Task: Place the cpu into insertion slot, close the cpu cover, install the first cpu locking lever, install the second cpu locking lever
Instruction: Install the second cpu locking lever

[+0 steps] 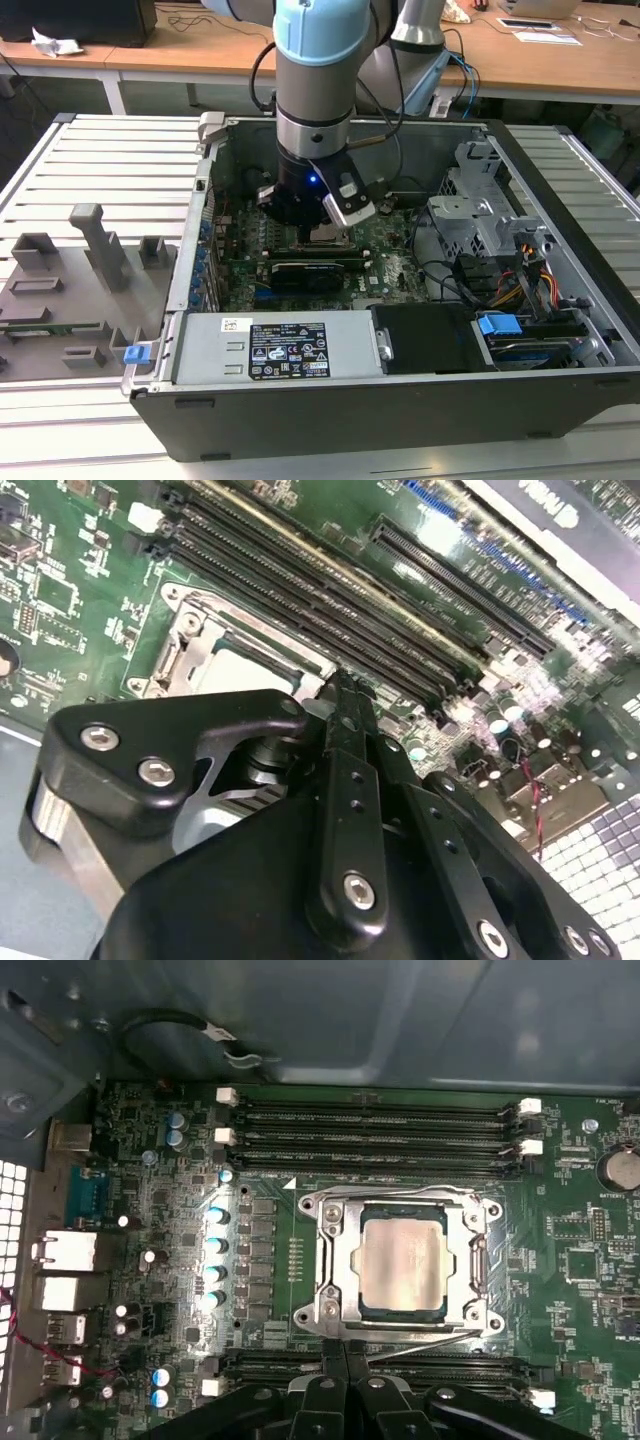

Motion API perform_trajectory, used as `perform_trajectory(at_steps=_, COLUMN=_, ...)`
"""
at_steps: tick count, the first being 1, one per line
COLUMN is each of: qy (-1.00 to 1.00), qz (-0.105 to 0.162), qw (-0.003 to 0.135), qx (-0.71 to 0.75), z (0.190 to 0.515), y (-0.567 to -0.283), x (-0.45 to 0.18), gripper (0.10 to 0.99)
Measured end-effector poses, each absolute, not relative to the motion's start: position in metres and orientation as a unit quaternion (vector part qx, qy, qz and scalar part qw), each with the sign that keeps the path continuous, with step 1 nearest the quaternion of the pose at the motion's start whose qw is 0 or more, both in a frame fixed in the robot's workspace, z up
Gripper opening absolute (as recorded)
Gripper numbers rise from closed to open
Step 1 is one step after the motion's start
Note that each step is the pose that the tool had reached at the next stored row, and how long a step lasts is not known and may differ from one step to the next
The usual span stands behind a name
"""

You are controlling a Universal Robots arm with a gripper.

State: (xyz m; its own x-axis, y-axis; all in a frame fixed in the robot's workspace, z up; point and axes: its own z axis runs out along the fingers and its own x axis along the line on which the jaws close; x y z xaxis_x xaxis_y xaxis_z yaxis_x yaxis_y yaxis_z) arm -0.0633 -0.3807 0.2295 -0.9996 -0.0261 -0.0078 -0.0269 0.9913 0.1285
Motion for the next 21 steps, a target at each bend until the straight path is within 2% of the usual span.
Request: perform_trajectory(at_steps=21, qy=0.996, qz=0.084, qw=0.003, qx=-0.02, z=0.211, y=-0.386, x=-0.07, gripper=0.106)
